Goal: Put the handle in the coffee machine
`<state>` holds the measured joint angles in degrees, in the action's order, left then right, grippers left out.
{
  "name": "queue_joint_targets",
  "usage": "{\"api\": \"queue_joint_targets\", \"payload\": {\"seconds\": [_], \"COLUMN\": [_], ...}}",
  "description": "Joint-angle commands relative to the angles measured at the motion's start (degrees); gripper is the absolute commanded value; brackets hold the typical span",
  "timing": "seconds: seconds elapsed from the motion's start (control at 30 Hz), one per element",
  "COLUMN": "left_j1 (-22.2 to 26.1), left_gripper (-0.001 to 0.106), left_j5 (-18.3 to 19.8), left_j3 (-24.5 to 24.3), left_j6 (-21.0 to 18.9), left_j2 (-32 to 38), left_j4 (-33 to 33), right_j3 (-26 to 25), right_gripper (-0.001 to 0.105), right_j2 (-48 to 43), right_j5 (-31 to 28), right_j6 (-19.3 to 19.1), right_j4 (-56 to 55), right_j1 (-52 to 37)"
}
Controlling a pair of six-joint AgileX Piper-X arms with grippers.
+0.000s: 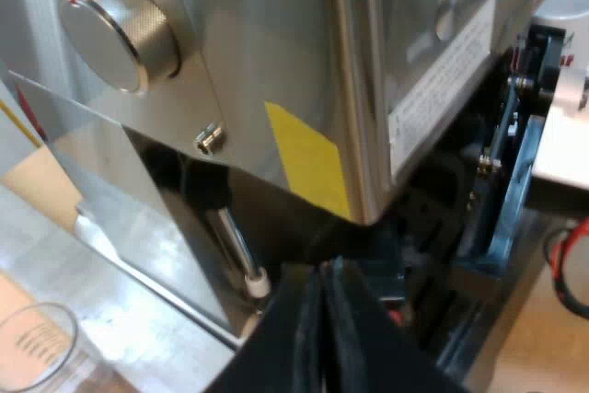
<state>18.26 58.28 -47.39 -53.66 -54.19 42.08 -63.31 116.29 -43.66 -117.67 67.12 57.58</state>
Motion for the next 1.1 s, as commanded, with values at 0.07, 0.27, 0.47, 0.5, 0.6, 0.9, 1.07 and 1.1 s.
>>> {"api": "queue_joint_targets", "payload": {"seconds": [0.07, 0.27, 0.47, 0.5, 0.6, 0.9, 1.07, 1.1], "left_j1": [-0.04, -0.04, -0.04, -0.04, -0.04, -5.38, -9.23, -9.25], "left_gripper": [0.000, 0.000, 0.000, 0.000, 0.000, 0.000, 0.000, 0.000], "left_j5": [-0.92, -4.06, -8.12, -9.12, -11.16, -17.54, -20.35, -20.68], "left_j3": [-0.44, -1.13, -1.55, -1.55, -1.55, -1.55, -1.55, -1.55], "left_j6": [-7.89, -12.52, -11.24, -11.24, -10.27, 1.31, 1.64, 1.64], "left_j2": [-0.58, -5.20, -10.61, -11.53, -13.01, -14.35, -14.35, -14.35], "left_j4": [-6.53, -10.08, -9.35, -9.37, -9.37, -2.31, -1.14, -1.05], "right_j3": [-1.22, -1.22, -1.22, -1.22, -1.22, -1.22, -1.22, -1.22], "right_gripper": [0.035, 0.035, 0.035, 0.035, 0.035, 0.035, 0.035, 0.035], "right_j2": [-1.59, -1.59, -1.59, -1.59, -1.59, -1.59, -1.59, -1.59], "right_j5": [0.63, 0.63, 0.63, 0.63, 0.63, 0.63, 0.63, 0.63], "right_j6": [-0.89, -1.01, -1.04, -1.29, -1.29, -1.29, -2.58, -2.58], "right_j4": [5.10, 5.10, 5.10, 5.10, 5.10, 5.10, 5.10, 5.10], "right_j1": [-0.06, -0.06, -0.06, -0.06, -0.06, -0.06, -0.06, -0.06]}}
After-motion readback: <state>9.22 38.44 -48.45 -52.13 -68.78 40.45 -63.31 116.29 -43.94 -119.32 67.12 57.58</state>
